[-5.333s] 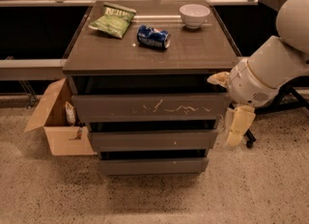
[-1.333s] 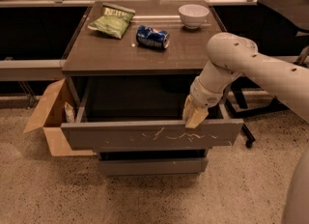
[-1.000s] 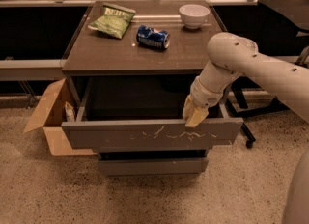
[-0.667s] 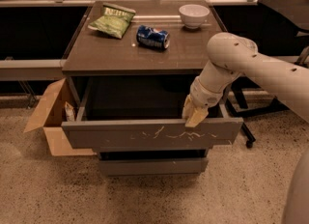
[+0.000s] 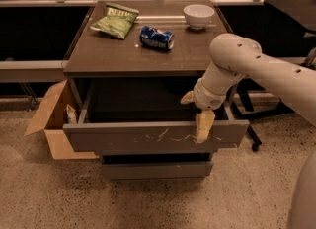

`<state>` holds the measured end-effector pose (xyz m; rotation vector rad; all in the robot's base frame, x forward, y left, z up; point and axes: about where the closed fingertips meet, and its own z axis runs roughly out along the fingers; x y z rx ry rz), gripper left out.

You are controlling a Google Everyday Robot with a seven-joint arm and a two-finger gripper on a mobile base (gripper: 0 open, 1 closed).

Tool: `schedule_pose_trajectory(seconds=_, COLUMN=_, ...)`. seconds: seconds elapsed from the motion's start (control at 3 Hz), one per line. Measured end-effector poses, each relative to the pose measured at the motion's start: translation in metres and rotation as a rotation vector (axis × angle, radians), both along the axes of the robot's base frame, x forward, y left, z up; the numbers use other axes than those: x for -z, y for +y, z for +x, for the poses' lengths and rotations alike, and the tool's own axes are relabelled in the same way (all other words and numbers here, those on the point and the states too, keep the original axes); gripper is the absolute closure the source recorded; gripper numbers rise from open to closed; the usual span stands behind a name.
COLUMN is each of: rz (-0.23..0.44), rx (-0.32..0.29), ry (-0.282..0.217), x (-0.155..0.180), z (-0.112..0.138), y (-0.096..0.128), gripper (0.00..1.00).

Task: Open top drawer

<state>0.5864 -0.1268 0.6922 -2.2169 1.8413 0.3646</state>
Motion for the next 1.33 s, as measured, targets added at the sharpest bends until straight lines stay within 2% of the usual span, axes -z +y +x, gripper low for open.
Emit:
schedule_pose_trajectory(seconds=0.33, rz=0.018, rx=-0.056, ry=0.007, x=-0.004, z=-0.021, y=0.004, gripper=0.00)
schedule_pose_trajectory(seconds=0.67, rz=0.033, rx=-0.129, ry=0.045, x=-0.008, z=-0.063, y=0.009, gripper=0.00)
schedule_pose_trajectory(seconds=1.0, rz=0.040, rx=-0.183, ry=0.100, x=-0.002, z=-0.095, y=0.012, gripper=0.14)
schedule_pose_trajectory(seconds=1.33, rz=0.040, rx=-0.215, ry=0.139, x=0.003, z=-0.113, y=0.012, gripper=0.38)
